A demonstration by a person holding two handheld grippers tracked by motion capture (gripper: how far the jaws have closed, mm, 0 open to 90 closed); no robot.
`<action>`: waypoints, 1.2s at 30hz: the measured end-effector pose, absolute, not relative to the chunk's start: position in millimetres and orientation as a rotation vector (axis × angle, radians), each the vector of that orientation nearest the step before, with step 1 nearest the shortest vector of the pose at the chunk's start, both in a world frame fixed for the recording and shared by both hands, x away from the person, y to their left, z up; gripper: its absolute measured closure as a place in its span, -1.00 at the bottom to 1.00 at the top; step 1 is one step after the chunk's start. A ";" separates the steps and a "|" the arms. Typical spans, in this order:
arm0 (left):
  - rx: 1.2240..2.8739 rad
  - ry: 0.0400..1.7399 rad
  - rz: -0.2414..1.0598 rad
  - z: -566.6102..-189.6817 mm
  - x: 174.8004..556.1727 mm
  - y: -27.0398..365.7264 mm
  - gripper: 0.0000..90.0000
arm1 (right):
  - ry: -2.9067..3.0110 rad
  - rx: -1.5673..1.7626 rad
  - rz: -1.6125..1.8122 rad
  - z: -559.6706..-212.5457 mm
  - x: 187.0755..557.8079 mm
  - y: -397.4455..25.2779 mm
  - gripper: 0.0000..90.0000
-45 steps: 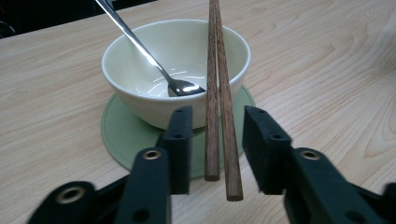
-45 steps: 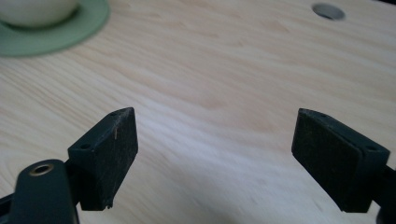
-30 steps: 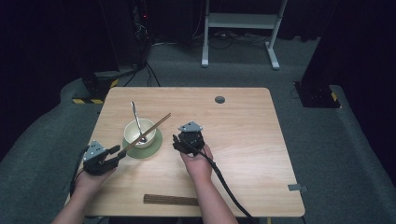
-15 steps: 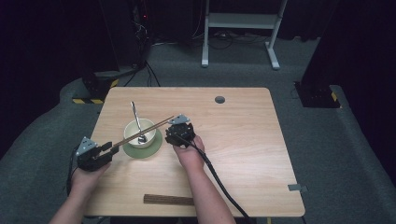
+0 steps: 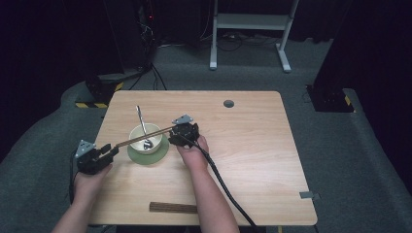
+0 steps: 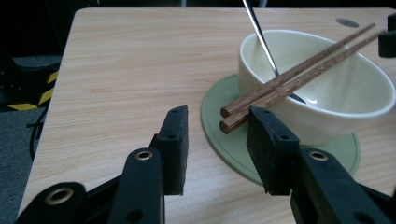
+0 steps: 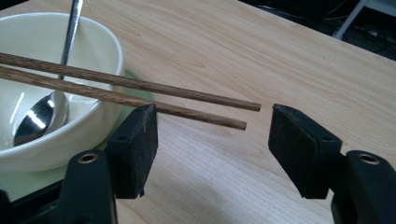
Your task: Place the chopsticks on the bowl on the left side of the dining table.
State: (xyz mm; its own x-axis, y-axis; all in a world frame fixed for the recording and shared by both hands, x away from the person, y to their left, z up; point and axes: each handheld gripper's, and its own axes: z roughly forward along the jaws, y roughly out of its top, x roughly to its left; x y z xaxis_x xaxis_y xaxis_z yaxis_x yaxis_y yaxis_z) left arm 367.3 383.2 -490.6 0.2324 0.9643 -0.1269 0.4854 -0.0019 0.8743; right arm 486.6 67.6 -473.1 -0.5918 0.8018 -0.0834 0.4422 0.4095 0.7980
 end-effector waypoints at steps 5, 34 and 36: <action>1.622 1.377 0.681 -490.4 371.1 382.3 0.31 | 2.231 1.040 1.041 -476.5 490.2 69.4 -0.34; 1.613 1.359 0.666 -492.1 381.0 374.4 0.31 | 2.251 0.962 1.059 -480.4 469.4 65.3 -0.21; 1.608 1.359 0.655 -491.8 381.4 374.7 0.28 | 2.245 0.967 1.074 -479.6 466.0 63.1 -0.21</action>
